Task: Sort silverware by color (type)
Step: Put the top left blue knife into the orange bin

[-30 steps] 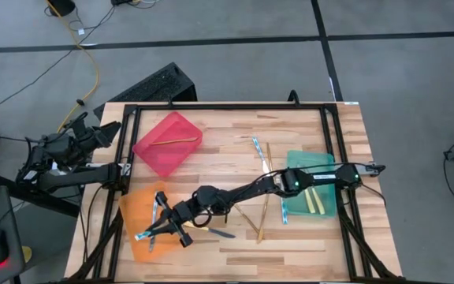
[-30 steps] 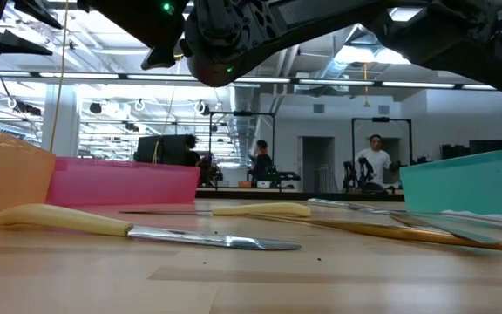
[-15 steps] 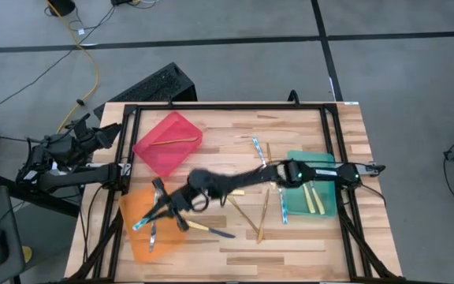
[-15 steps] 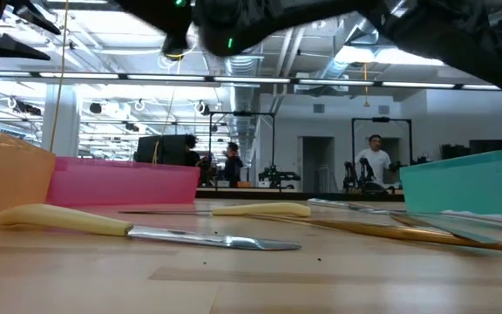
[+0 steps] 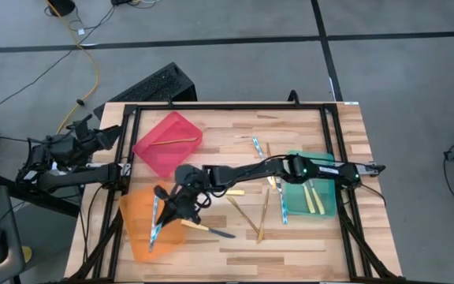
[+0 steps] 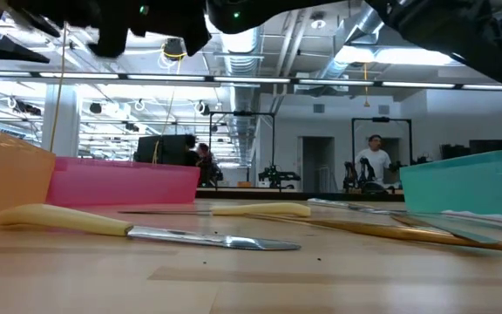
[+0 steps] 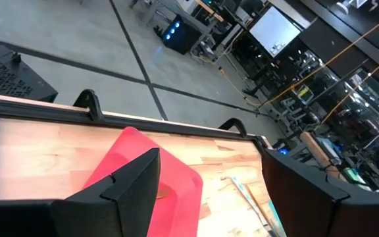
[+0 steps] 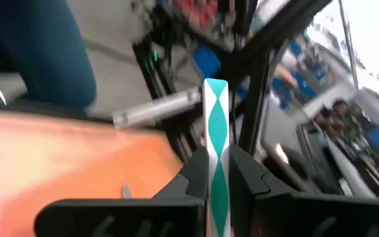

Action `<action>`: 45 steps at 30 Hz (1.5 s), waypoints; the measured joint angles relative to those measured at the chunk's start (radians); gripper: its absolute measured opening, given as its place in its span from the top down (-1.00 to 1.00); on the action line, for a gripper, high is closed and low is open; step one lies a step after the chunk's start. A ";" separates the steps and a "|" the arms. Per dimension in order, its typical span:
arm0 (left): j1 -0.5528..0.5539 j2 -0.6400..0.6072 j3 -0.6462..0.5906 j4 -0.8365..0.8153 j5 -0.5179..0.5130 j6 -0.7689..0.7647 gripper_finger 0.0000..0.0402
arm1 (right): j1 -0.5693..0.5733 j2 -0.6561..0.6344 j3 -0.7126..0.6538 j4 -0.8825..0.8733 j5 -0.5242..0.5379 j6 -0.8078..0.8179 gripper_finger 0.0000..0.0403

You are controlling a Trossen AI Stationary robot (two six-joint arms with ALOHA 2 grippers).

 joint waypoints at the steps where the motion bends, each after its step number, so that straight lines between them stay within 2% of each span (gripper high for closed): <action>1: 0.000 0.000 0.000 -0.002 0.000 -0.001 -0.23 | 0.004 0.002 0.000 -0.004 0.036 -0.005 0.81; 4: 0.000 0.000 0.000 -0.011 0.000 -0.005 -0.23 | 0.013 0.003 -0.001 -0.003 0.066 -0.018 0.81; 8: 0.000 0.000 0.000 -0.021 0.000 -0.027 -0.23 | 0.020 0.002 0.000 -0.047 0.073 -0.168 0.81; 16: 0.000 0.000 0.000 -0.021 -0.001 -0.029 -0.23 | 0.039 0.003 0.000 -0.177 0.224 -0.392 0.81; 22: 0.000 0.000 0.000 -0.022 -0.009 -0.035 -0.23 | 0.043 0.003 0.000 -0.232 0.259 -0.432 0.81; 36: 0.000 0.000 0.000 -0.026 -0.023 -0.037 -0.23 | 0.049 0.003 0.000 -0.293 0.261 -0.514 0.81; 45: 0.000 0.000 0.000 -0.026 -0.035 -0.037 -0.23 | 0.049 0.032 0.002 -0.264 0.258 -0.514 0.81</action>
